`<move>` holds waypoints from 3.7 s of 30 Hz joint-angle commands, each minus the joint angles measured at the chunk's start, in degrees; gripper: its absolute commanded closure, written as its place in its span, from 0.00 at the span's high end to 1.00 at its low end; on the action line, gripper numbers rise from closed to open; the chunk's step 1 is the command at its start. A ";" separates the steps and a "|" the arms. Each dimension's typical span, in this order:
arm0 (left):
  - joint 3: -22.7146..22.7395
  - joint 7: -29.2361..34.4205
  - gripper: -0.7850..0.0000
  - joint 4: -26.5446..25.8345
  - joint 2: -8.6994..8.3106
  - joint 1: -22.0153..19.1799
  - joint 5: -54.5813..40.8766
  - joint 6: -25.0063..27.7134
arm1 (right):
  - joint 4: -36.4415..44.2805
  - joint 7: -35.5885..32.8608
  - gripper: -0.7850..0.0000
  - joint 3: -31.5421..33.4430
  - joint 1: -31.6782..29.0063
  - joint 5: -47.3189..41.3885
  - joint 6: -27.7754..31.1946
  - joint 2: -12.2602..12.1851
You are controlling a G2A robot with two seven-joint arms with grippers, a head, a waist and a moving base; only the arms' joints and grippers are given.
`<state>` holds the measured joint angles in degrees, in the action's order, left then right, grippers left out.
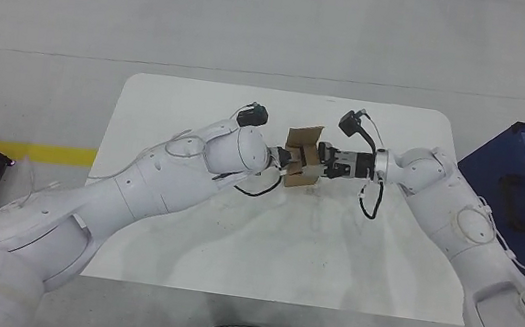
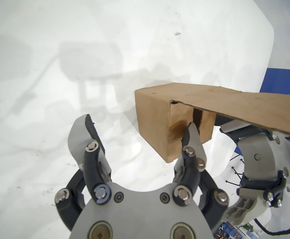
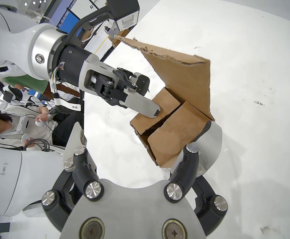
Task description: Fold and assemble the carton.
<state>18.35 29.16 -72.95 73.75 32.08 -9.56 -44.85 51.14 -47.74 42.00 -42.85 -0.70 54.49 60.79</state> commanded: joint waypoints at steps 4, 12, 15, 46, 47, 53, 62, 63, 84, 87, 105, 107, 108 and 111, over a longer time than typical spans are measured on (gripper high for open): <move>-0.03 0.72 0.00 1.19 1.04 -0.41 1.42 -0.43 | -1.35 -0.04 0.98 -0.55 0.66 -0.11 0.82 0.48; 0.88 1.26 0.00 0.54 1.63 -0.47 4.49 -1.83 | -1.90 -0.03 0.96 -1.09 1.16 -0.21 2.03 0.95; 1.83 1.25 0.18 -0.95 1.27 0.01 5.64 -2.71 | -1.66 0.51 0.97 -1.22 1.14 0.23 2.57 0.92; 22.16 6.25 1.00 -5.07 -7.26 8.16 10.39 0.33 | -1.26 1.33 0.84 -9.93 5.23 3.09 3.39 1.18; 21.45 6.42 1.00 -4.48 -6.82 7.49 10.30 0.37 | -1.26 1.46 0.85 -10.27 5.46 3.83 3.51 1.21; 16.61 8.64 1.00 -1.50 -4.04 4.27 9.77 0.82 | -2.53 3.21 0.87 -10.24 6.74 10.18 2.99 1.31; 15.30 11.66 1.00 -0.56 -3.07 3.75 10.85 2.92 | -0.34 10.80 0.87 -9.35 5.56 24.01 -0.62 1.10; 15.28 12.34 1.00 -0.98 -3.19 3.89 11.35 3.10 | 0.11 11.15 0.87 -9.34 5.38 24.96 -0.98 1.09; 11.97 21.02 1.00 -8.39 -4.80 7.45 24.44 0.49 | 3.93 14.56 0.76 -7.23 3.22 26.27 3.51 -0.30; 11.69 21.34 1.00 -8.21 -4.57 7.40 25.16 0.09 | 5.25 15.46 0.73 -6.74 2.57 25.93 3.51 -1.06; 11.15 23.76 1.00 -5.86 -3.22 6.90 27.39 -0.35 | 5.97 12.28 0.47 -8.02 3.12 28.44 -2.31 -0.08; 11.28 23.80 1.00 -5.75 -3.12 6.92 27.55 -0.38 | 5.90 11.76 0.46 -8.14 3.30 28.24 -2.88 0.13; 11.36 23.85 1.00 -5.72 -3.07 6.96 27.56 -0.33 | 5.80 11.69 0.46 -8.10 3.34 28.25 -3.26 0.19; 11.59 24.04 1.00 -5.65 -2.95 7.02 27.69 -0.02 | 5.78 11.71 0.38 -7.77 3.23 28.42 -3.48 0.18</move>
<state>29.87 53.13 -78.61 70.77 39.08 18.15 -44.92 56.90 -36.09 34.12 -39.57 27.66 50.94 61.00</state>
